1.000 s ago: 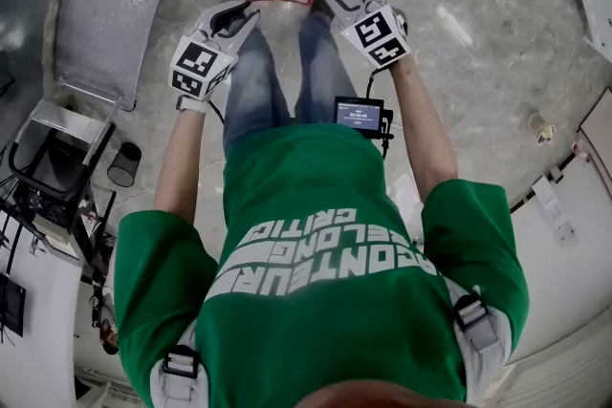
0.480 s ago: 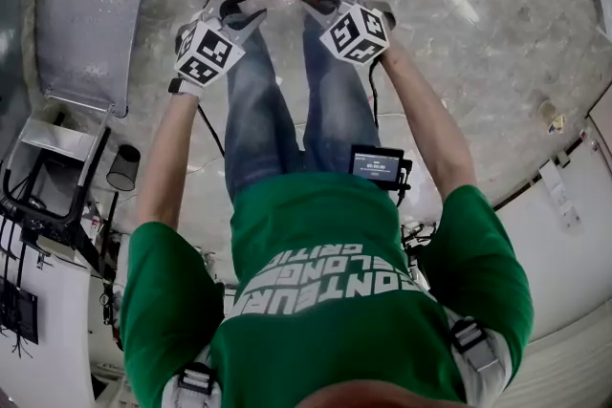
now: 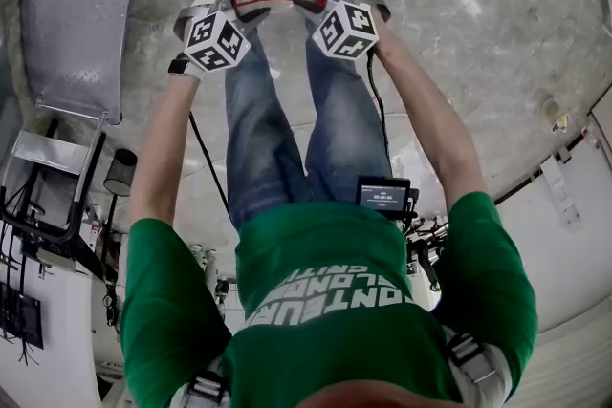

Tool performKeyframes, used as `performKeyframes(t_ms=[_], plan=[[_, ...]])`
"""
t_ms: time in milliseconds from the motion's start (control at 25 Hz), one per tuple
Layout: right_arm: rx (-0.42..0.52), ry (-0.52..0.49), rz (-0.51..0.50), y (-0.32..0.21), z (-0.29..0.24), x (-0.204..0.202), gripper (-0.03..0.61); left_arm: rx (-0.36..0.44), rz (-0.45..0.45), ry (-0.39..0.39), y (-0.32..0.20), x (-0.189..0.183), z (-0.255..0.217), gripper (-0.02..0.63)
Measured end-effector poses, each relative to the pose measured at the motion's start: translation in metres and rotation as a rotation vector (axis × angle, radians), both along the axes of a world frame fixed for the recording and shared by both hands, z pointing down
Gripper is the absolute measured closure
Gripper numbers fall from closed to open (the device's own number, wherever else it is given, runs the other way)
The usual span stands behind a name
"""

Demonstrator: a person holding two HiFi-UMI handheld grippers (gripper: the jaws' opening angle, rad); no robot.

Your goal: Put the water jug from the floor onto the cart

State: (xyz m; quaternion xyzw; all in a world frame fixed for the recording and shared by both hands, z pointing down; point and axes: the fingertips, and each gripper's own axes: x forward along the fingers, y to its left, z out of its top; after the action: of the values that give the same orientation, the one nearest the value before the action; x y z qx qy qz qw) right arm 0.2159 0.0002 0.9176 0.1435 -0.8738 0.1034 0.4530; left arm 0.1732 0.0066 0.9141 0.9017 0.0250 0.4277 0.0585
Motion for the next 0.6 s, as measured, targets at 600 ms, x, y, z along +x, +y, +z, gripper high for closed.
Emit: performKeyframes(t_ms=[600], plan=[[0.048, 0.088, -0.197, 0.005, 0.051, -0.02, 0.321, 0.127, 0.15, -0.018, -0.003, 0.013, 0.05, 0.348]])
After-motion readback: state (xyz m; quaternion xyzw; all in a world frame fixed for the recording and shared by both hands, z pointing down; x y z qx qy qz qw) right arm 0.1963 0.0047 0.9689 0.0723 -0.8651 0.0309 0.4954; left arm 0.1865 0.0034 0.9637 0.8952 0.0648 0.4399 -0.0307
